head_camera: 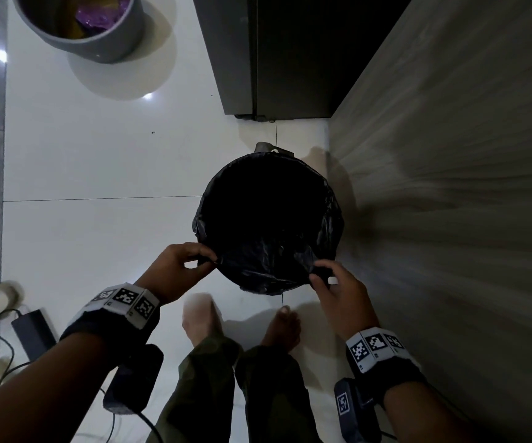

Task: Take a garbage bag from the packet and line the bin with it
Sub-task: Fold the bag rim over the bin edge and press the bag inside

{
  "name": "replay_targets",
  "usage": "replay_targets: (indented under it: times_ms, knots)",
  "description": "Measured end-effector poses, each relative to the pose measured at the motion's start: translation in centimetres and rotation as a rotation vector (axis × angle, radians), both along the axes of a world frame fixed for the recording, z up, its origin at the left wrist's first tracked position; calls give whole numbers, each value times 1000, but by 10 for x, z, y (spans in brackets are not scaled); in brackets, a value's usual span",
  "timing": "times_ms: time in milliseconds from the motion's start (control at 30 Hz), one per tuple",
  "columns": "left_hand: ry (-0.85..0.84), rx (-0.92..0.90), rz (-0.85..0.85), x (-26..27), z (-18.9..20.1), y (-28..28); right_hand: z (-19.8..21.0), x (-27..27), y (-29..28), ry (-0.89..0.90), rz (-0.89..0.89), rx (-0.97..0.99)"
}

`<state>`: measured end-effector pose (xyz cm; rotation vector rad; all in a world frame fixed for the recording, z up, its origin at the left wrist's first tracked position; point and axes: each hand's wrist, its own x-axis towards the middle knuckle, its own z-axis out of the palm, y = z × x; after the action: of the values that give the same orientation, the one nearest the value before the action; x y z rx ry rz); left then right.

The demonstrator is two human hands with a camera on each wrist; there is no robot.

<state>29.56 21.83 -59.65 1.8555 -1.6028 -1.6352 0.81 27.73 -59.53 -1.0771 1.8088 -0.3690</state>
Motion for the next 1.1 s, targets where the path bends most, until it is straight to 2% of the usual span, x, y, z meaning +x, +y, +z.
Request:
replay_targets:
  times_ms: [133, 333, 466, 566, 666, 866, 999, 1099]
  knots:
    - [35, 19, 6, 5, 1, 2, -2, -7, 3, -19, 16, 69]
    - [-19, 73, -61, 7, 1, 3, -7, -8, -3, -26, 20, -68]
    - [-88, 30, -250, 14, -1, 6, -10, -14, 12, -2, 97, -98]
    - [-185, -44, -310, 20, -10, 10, -17, -16, 19, 83, 149, -11]
    - [-257, -73, -293, 14, -14, 10, -23, -12, 16, 173, 212, 32]
    - [-305, -25, -219, 1, -35, 10, -38, -1, 4, 319, 205, 123]
    - [-357, 46, -135, -1, -50, 7, -51, 3, -4, 329, 107, 263]
    - [-385, 86, -103, -3, -56, -1, -61, -2, -10, 238, -35, 291]
